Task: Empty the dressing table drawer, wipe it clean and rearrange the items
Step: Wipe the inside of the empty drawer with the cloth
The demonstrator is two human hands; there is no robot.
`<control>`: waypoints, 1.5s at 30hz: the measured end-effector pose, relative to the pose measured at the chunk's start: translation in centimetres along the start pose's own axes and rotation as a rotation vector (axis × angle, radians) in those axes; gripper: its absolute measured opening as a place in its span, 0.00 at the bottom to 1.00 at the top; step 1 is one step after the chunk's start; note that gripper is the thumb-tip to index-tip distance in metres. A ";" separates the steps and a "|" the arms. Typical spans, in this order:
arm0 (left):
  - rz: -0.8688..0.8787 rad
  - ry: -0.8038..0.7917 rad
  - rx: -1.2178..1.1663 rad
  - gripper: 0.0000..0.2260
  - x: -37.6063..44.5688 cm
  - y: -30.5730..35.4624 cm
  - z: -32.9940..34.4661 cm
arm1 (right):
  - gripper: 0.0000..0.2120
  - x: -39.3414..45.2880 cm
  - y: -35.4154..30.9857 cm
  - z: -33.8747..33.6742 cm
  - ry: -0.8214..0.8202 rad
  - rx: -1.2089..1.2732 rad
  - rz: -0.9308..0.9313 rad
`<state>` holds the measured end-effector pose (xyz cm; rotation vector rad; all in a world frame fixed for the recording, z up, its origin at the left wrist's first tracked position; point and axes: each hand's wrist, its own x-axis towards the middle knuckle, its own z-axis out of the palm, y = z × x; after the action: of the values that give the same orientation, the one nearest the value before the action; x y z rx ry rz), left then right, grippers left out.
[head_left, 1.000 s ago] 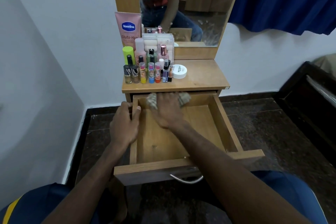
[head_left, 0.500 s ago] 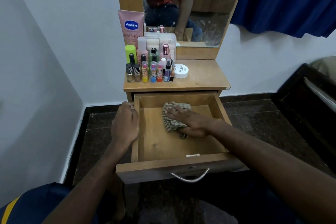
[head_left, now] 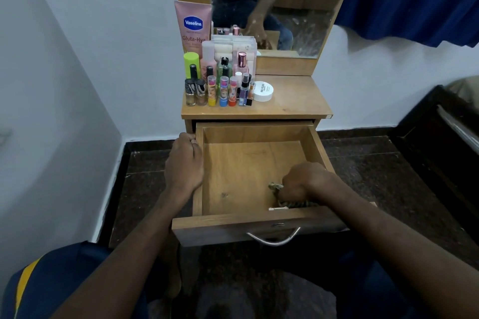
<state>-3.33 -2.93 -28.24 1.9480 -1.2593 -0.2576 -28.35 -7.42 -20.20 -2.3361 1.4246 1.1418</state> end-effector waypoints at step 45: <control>-0.012 0.021 -0.104 0.09 0.1 -0.6 0.9 | 0.05 -5.1 0.1 -1.3 0.019 0.717 -0.434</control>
<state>-3.30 -3.35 -29.22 1.8653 -1.1978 -0.3018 -29.03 -4.64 -15.76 -1.9724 1.0134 0.3934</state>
